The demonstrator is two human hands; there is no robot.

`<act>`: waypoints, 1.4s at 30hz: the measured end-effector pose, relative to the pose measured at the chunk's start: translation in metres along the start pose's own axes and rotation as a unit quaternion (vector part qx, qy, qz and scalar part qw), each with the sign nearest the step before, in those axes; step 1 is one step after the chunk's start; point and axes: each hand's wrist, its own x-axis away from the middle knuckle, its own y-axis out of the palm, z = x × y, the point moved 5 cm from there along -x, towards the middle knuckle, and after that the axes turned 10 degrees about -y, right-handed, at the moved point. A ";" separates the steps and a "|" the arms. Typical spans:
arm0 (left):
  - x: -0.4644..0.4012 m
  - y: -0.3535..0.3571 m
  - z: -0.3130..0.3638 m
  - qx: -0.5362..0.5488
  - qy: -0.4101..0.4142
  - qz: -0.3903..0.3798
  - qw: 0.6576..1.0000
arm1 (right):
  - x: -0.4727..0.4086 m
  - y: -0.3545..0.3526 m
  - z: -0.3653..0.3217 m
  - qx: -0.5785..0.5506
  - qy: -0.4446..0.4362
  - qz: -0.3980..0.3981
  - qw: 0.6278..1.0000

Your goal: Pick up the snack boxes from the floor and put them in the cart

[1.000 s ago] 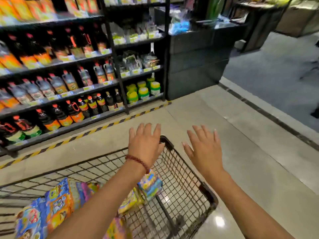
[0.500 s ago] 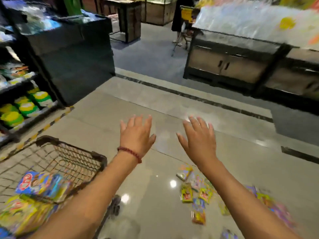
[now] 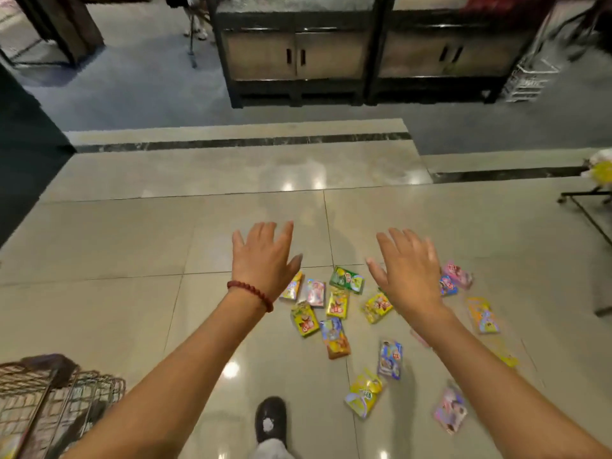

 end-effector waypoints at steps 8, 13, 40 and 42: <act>-0.058 0.150 -0.013 0.004 0.025 -0.119 0.993 | 0.001 0.145 0.023 -0.028 0.100 -0.105 0.989; -0.083 0.279 -0.014 0.020 0.030 -0.167 0.985 | 0.003 0.273 0.037 -0.015 0.115 -0.176 0.978; -0.074 0.886 0.013 0.430 -0.197 -0.198 0.859 | 0.162 0.818 0.085 -0.179 0.315 -0.267 0.893; -0.067 0.880 0.019 0.446 -0.185 -0.189 0.855 | 0.162 0.817 0.082 -0.184 0.324 -0.278 0.885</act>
